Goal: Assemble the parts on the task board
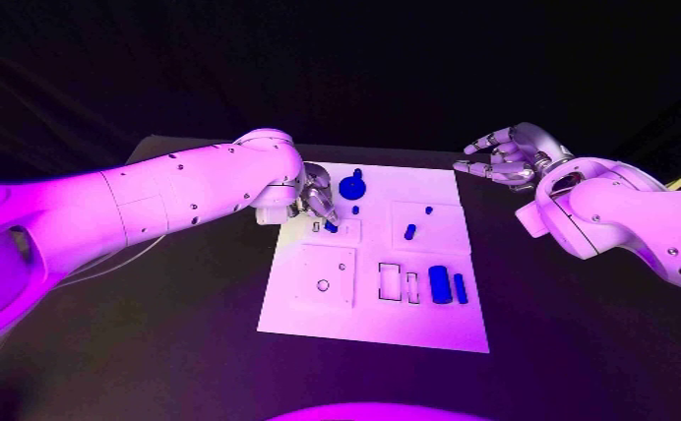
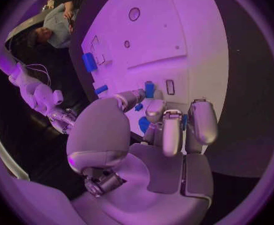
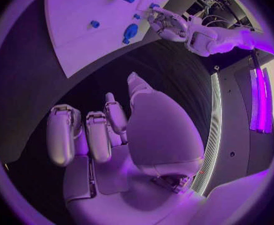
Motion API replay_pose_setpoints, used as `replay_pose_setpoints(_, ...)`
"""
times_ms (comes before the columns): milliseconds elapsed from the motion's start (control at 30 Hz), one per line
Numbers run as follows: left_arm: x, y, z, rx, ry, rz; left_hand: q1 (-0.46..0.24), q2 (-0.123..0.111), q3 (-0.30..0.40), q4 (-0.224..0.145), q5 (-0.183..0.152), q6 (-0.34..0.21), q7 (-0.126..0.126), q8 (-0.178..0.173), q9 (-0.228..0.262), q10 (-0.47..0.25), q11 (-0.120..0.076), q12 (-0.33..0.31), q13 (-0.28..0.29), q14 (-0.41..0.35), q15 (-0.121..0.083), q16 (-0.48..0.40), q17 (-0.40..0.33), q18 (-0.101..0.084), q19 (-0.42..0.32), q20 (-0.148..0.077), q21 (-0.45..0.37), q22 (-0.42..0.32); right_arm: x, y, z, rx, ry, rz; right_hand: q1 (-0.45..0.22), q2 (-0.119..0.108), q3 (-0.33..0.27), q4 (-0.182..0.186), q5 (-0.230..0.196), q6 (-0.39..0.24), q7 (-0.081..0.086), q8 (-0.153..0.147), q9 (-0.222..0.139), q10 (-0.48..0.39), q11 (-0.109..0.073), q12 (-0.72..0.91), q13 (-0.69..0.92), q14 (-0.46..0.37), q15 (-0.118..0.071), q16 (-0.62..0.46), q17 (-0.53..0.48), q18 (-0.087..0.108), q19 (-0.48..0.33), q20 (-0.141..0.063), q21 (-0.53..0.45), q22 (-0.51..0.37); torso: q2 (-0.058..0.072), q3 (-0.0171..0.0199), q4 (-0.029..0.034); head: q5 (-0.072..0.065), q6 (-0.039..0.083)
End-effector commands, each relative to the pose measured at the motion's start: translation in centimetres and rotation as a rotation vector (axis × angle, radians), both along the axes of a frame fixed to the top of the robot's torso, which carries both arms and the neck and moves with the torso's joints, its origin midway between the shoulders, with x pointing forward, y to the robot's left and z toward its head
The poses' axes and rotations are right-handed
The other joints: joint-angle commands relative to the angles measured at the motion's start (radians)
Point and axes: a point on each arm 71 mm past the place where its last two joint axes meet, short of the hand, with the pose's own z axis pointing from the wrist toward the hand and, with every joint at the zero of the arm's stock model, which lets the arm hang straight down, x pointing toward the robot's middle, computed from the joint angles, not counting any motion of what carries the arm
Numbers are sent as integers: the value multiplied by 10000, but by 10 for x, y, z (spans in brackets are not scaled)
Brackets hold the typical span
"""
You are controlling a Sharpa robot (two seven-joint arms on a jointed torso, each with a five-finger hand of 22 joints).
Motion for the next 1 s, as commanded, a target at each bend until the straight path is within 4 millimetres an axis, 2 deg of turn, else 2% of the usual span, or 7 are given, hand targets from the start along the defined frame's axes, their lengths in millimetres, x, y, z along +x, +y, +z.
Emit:
replay_pose_setpoints(33,-2,0,-4,139,175,-104,59,247,1751,-418,472,773,-387,345,1215,490,-197,-67,106,1110,-129,192,2743,-126,357,-37,209,230,0,1,0,-17,0,49,-365,80,-10,3,47,-34,3,162,-47,-130,-2,-129,-50,901,-92,-64,1856,36,429,-64,-52,1710,6,2,-6,9,-18)
replay_pose_setpoints(367,-4,-2,-5,211,336,-247,-150,290,1762,-411,439,896,-436,363,1288,572,-235,-70,82,1124,-158,215,2781,-159,465,-62,279,383,0,1,0,-21,2,48,-366,73,-19,0,47,-42,-2,192,-55,-136,-7,-134,-59,899,-98,-72,1845,38,429,-70,-66,1703,0,9,-9,2,-46)
replay_pose_setpoints(867,-3,-2,-4,99,292,-140,-524,523,1723,-278,358,1085,-516,352,1394,646,-303,-131,-18,1124,-217,215,2782,-183,550,-119,329,498,0,1,-1,-18,-6,55,-366,73,-19,0,47,-42,-2,192,-55,-136,-7,-134,-59,899,-98,-72,1845,38,429,-70,-66,1703,3,13,-8,-3,-54)
replay_pose_setpoints(1000,-3,-3,-5,71,305,-137,-609,566,1697,-258,339,1171,-547,384,1441,805,-324,62,290,1124,-233,215,2782,-195,585,-133,351,551,0,1,-1,-18,-6,58,-366,73,-19,0,47,-42,-2,192,-55,-136,-7,-134,-59,899,-98,-72,1845,38,429,-70,-66,1703,0,15,-12,-7,-63)
